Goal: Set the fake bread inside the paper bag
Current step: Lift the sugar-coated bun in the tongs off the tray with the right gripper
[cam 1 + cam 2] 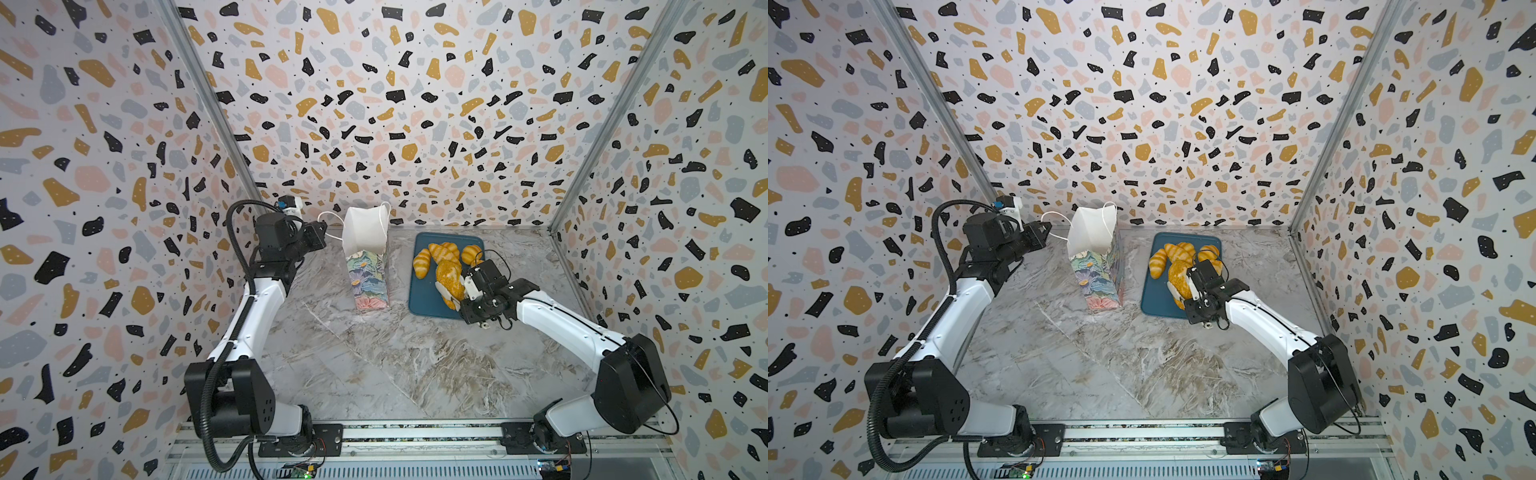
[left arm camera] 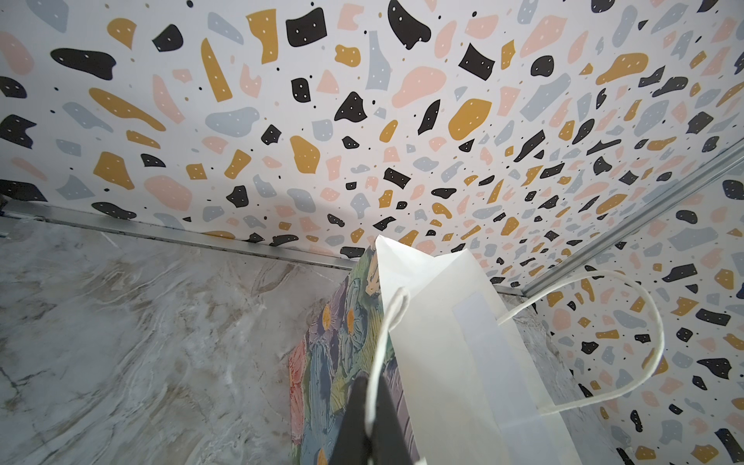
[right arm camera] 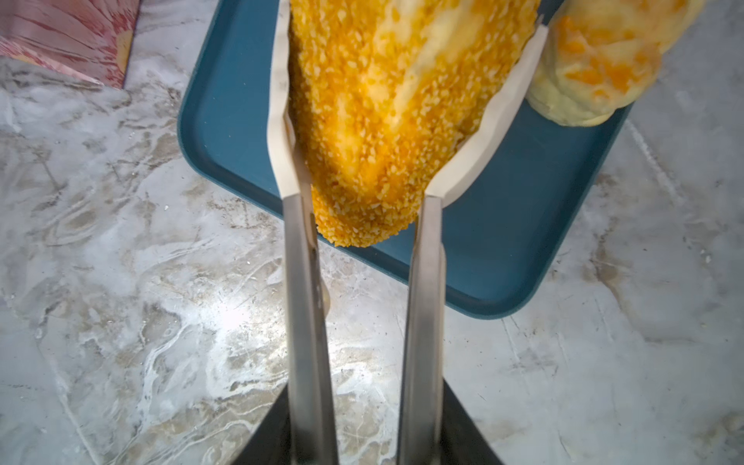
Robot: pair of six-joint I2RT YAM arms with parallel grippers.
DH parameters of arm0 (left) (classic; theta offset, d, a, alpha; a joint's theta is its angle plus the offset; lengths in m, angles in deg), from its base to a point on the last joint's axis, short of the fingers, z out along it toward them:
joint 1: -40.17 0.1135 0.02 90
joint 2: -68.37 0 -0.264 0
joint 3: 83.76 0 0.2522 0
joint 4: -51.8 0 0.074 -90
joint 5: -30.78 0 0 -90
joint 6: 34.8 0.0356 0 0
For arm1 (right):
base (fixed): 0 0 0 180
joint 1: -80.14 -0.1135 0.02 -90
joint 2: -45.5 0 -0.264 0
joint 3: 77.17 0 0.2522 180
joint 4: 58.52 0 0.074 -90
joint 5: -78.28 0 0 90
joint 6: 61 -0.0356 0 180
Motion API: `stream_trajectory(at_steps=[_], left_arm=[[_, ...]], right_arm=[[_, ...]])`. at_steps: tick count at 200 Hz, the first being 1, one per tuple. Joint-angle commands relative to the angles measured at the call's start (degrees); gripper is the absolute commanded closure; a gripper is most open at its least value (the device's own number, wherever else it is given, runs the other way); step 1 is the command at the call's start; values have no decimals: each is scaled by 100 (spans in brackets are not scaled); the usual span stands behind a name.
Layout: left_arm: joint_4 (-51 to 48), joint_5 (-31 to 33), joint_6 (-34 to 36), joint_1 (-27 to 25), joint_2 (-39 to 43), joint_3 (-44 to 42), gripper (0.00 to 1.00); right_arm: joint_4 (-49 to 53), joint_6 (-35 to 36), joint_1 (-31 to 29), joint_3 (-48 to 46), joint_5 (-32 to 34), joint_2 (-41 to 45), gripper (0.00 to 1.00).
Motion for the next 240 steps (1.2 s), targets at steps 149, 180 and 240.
stream_trajectory(at_steps=[149,180,240], left_arm=[[80,35,97,-8,9,8,100],[148,-39,77,-8,16,-18,100],[137,20,42,-8,-57,-5,100]], right_arm=[[-570,-375,16,-206,125,1369,64],[-677,-389,9,-181,119,1555,66],[-916,-426,4,-60,72,1746,67]])
